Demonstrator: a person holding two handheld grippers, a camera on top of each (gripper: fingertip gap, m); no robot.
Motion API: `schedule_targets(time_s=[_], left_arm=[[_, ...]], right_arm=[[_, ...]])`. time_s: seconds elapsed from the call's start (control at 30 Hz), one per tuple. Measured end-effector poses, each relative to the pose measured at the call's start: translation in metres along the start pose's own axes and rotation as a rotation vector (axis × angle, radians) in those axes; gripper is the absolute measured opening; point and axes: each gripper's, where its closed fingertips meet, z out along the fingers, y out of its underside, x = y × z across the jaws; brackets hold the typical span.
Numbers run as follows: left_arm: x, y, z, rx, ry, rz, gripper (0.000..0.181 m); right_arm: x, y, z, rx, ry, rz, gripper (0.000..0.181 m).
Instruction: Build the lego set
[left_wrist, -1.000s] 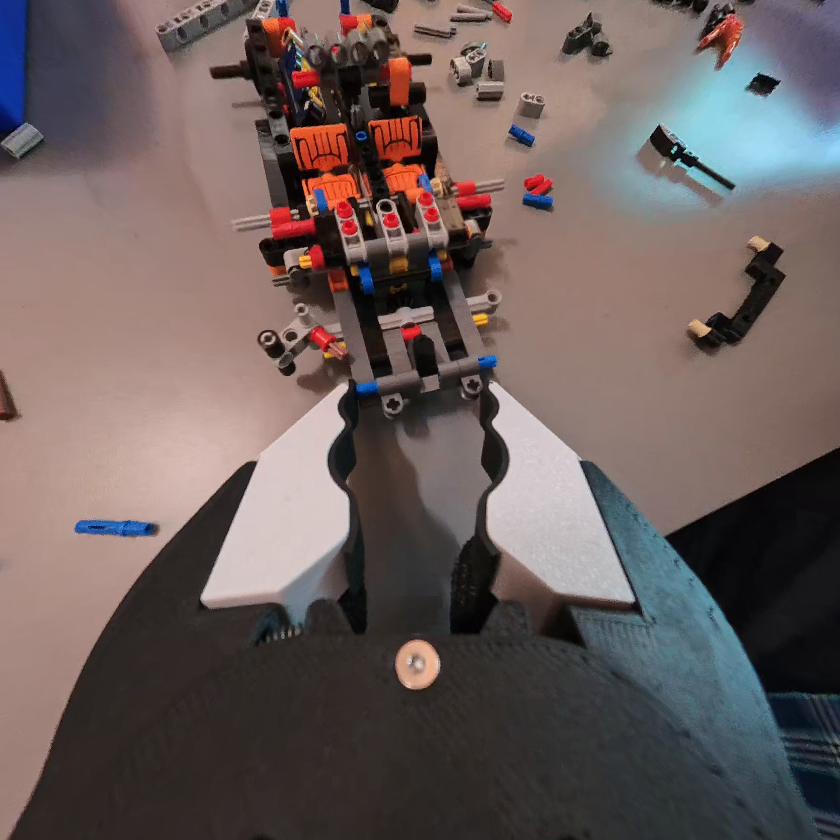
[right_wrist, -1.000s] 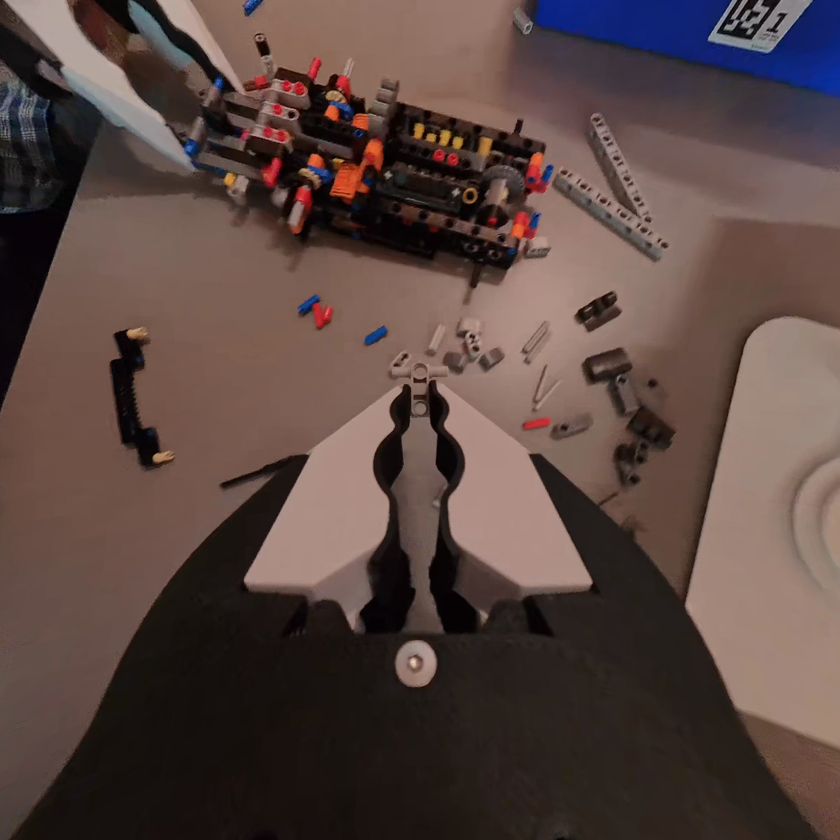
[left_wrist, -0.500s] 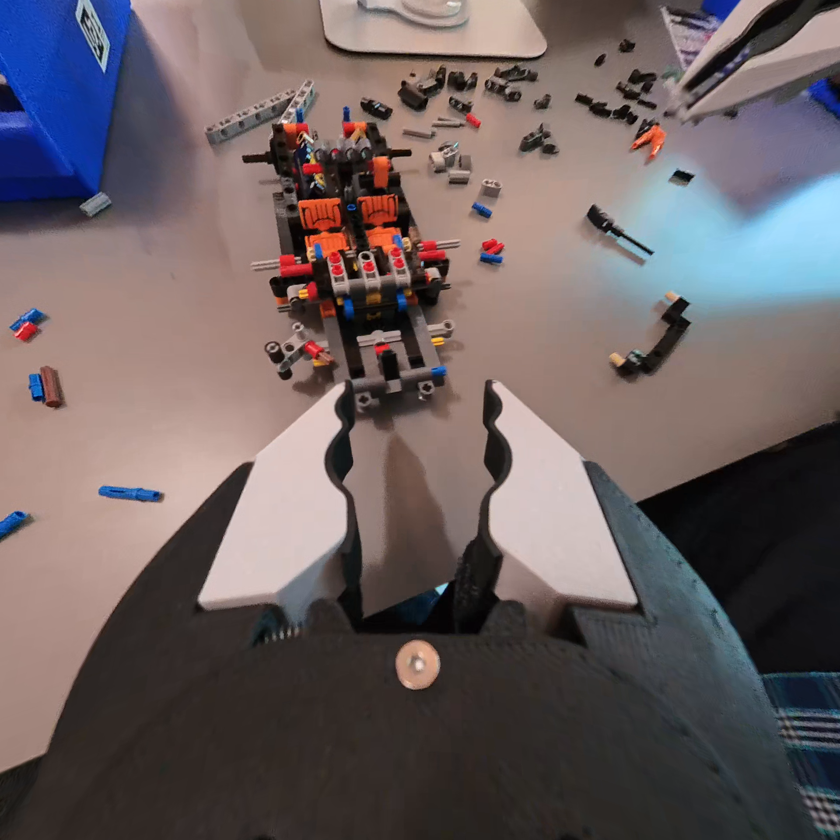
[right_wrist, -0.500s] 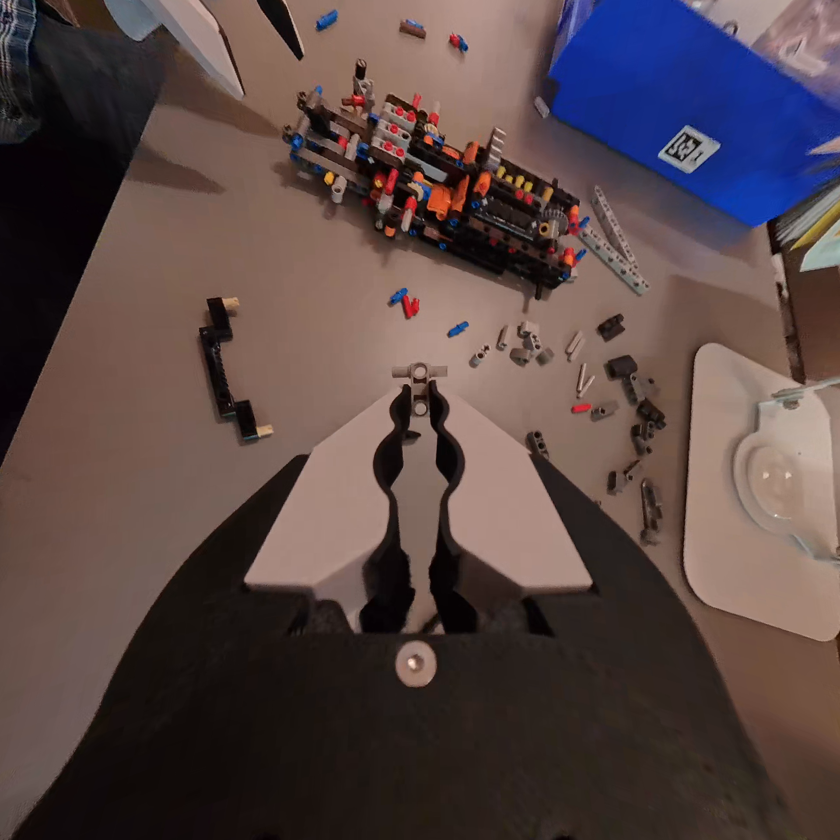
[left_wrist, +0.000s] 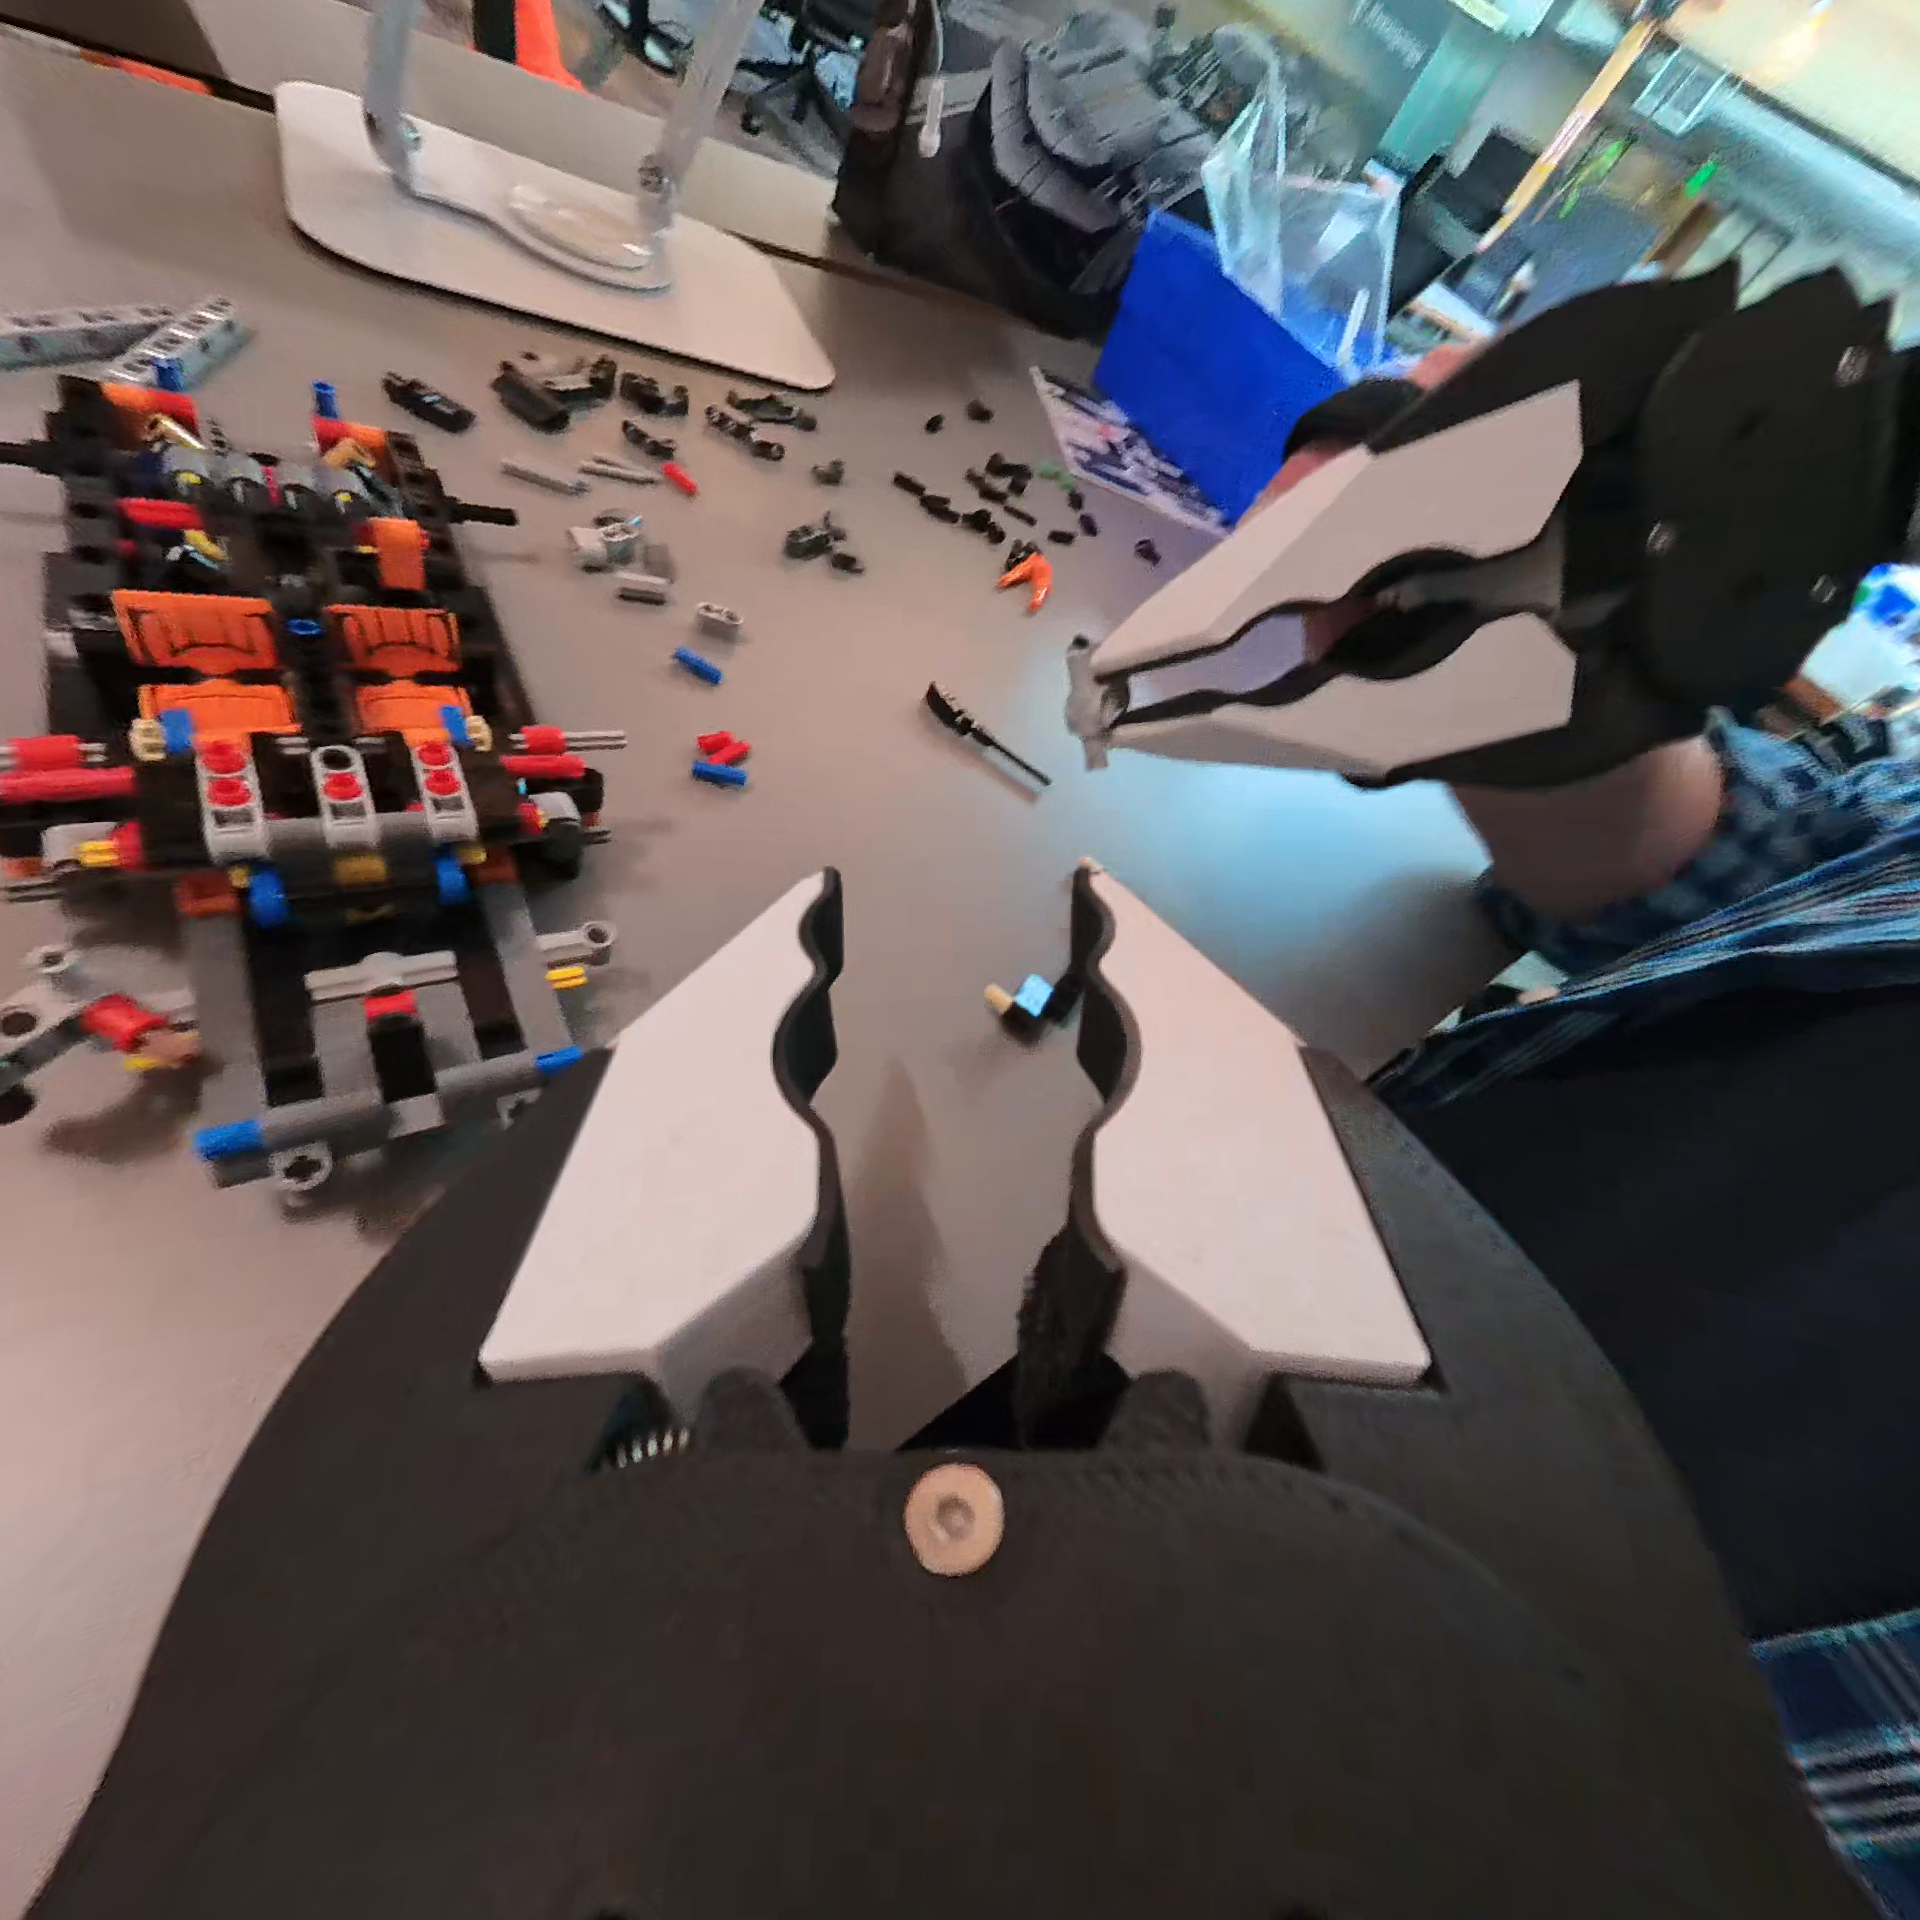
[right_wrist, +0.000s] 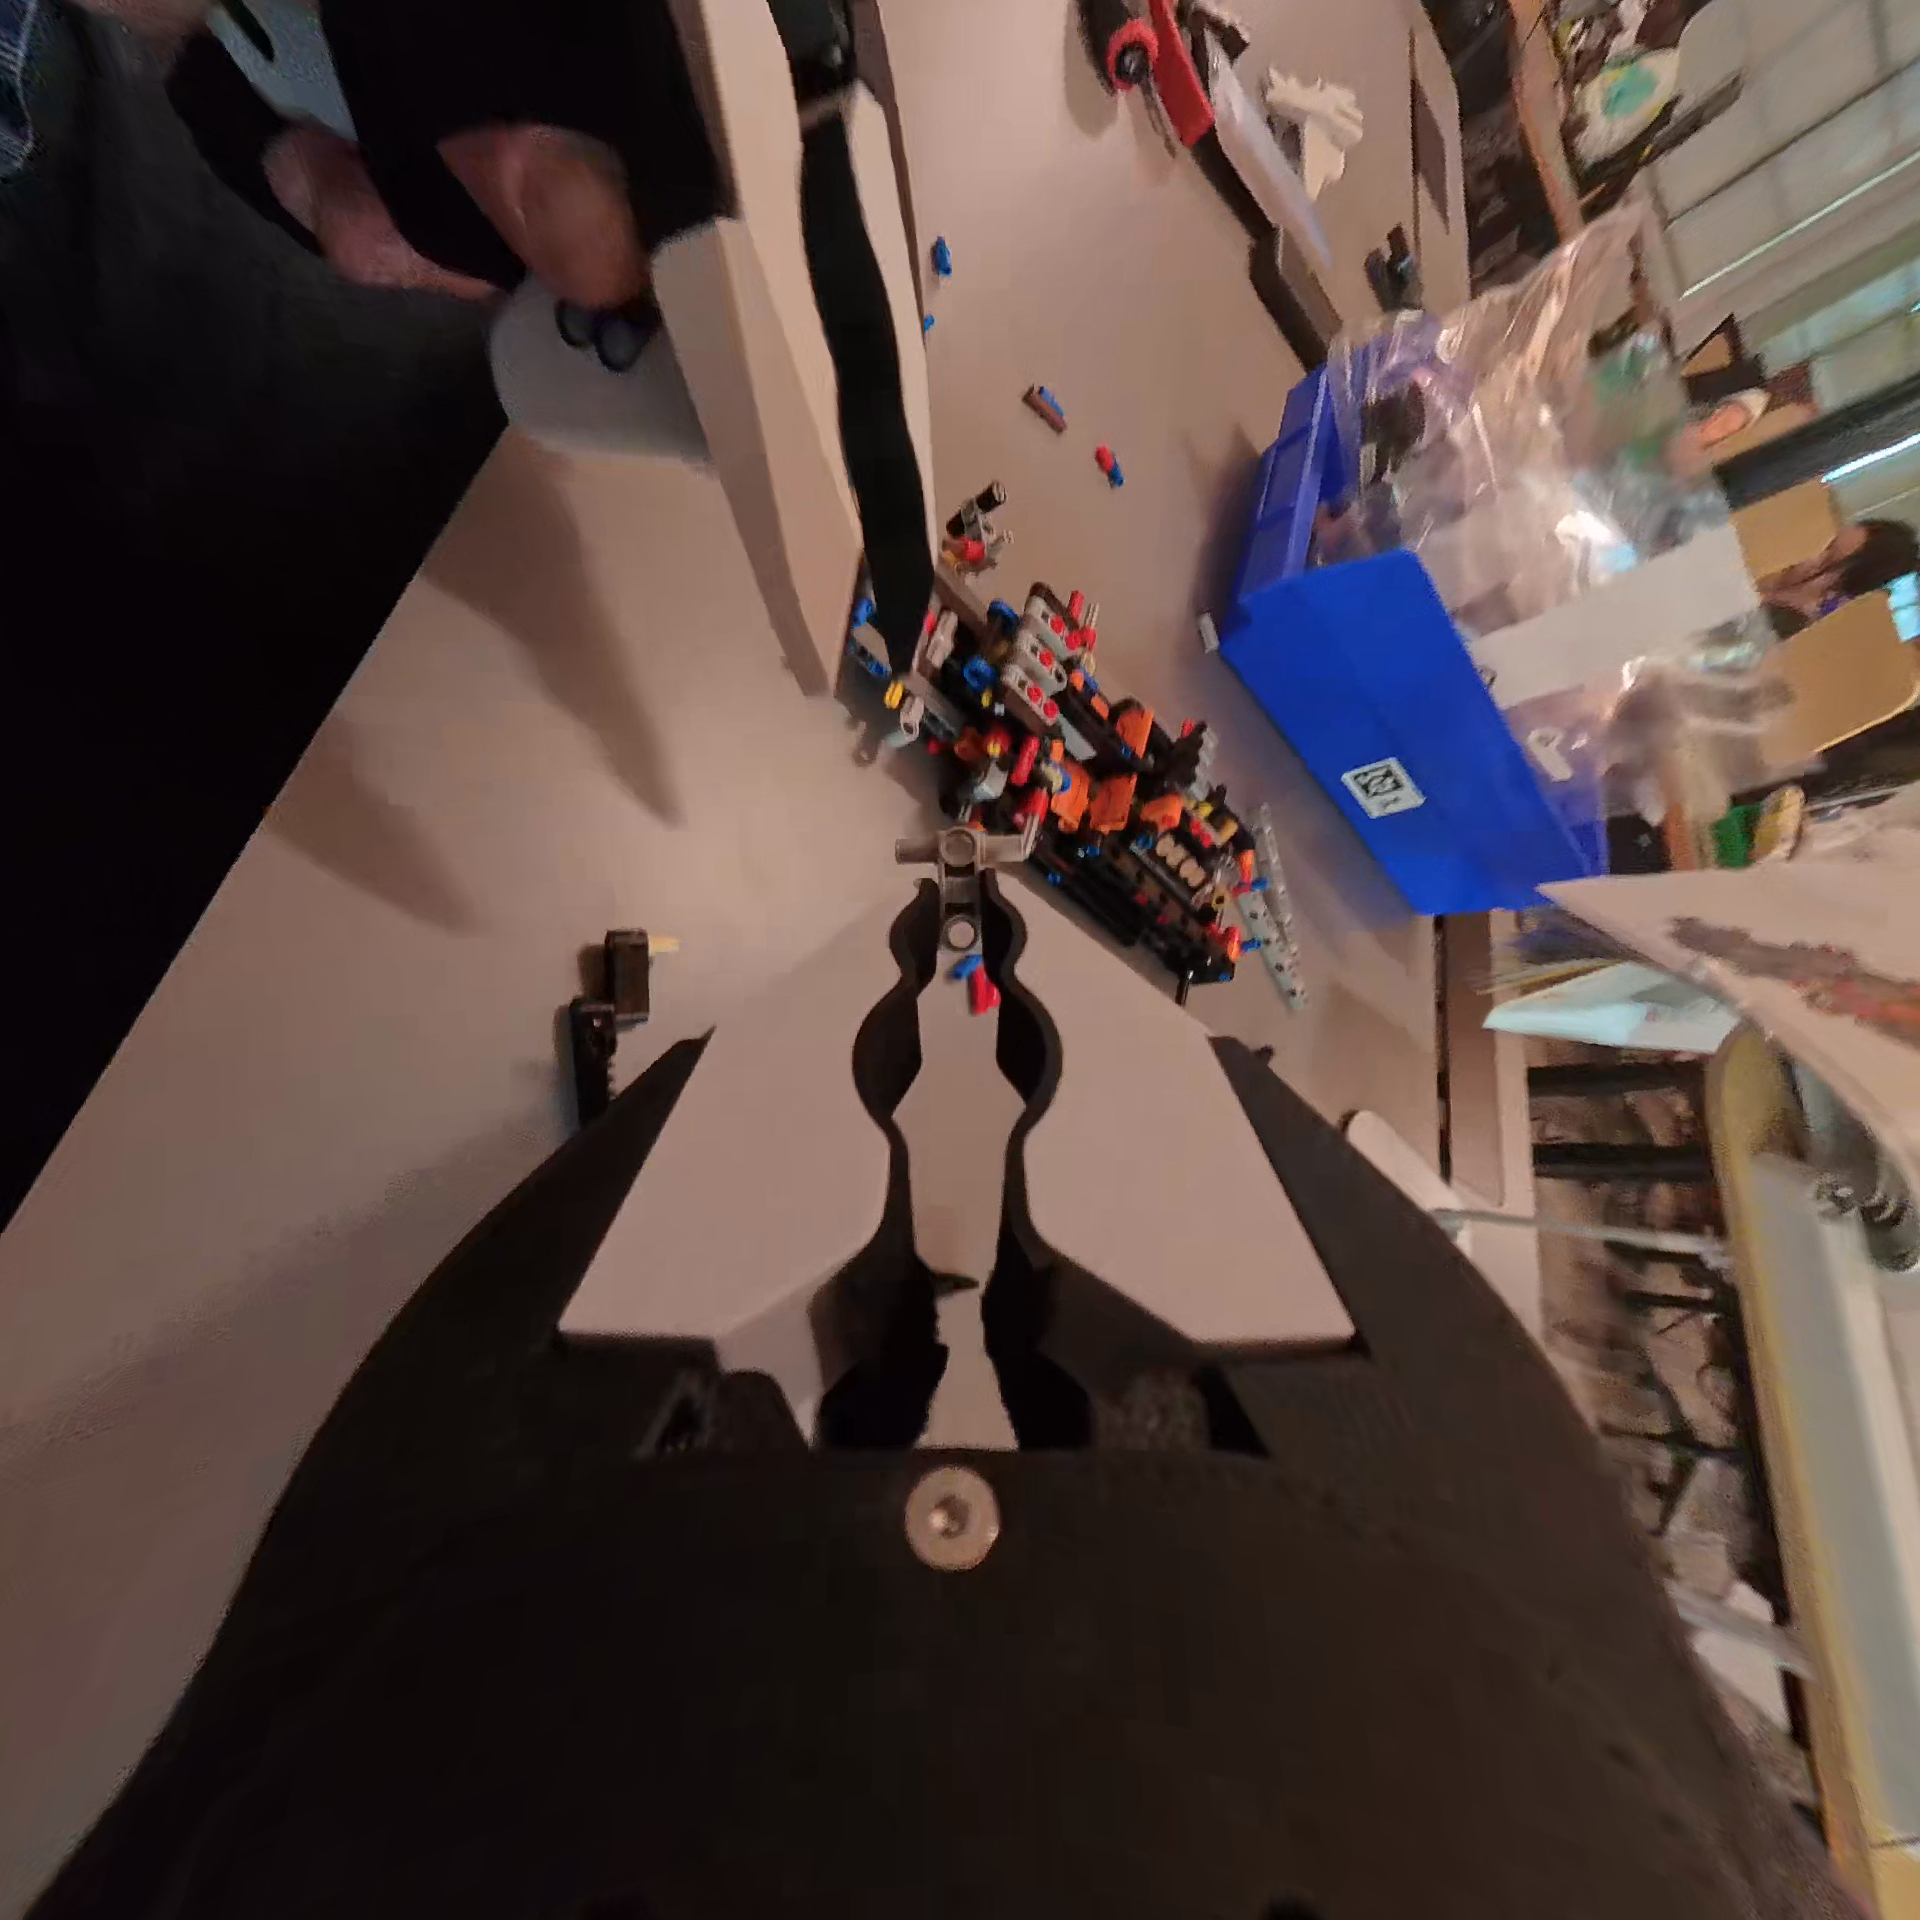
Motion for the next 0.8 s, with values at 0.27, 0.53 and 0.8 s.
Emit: schedule_targets(time_s=[0.27, 0.53, 0.8], left_arm=[[0.020, -0.008, 0.004, 0.062, 0.161, -0.109, 0.039], [0.029, -0.009, 0.007, 0.097, 0.272, -0.184, 0.009], [0.013, 0.001, 0.010, 0.053, 0.202, -0.194, 0.023]], right_arm=[[-0.009, -0.024, 0.011, 0.039, 0.030, -0.099, 0.005], [-0.019, -0.024, 0.013, 0.049, 0.012, -0.130, 0.005], [-0.025, 0.012, 0.021, -0.053, -0.150, 0.005, 0.005]])
